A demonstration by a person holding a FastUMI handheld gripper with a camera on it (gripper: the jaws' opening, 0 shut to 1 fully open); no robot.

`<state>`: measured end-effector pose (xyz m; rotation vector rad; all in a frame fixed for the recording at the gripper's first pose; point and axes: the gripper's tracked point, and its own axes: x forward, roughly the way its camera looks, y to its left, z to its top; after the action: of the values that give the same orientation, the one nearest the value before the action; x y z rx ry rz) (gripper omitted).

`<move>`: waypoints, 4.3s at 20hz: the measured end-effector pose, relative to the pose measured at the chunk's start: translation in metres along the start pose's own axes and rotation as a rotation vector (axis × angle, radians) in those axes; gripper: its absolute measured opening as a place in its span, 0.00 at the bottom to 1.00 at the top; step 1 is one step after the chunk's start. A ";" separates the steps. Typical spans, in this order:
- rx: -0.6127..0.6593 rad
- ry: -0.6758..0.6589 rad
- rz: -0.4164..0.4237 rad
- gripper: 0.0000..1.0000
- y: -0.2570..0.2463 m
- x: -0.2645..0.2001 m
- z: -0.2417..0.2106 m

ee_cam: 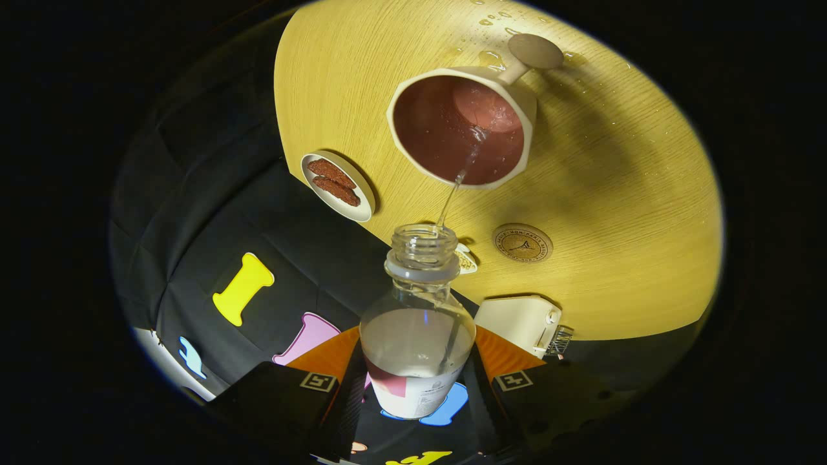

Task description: Take the bottle from table, then pour the juice into the cup, finally place the bottle on the coaster

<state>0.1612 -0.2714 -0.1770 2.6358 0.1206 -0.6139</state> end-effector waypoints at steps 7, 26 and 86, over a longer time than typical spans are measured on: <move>0.012 -0.008 -0.004 0.73 0.003 -0.002 0.003; 0.026 -0.011 -0.007 0.74 0.001 0.001 0.007; -1.685 -0.312 0.306 0.73 -0.067 -0.058 -0.054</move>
<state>0.1190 -0.1874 -0.1343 0.8950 0.0725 -0.4420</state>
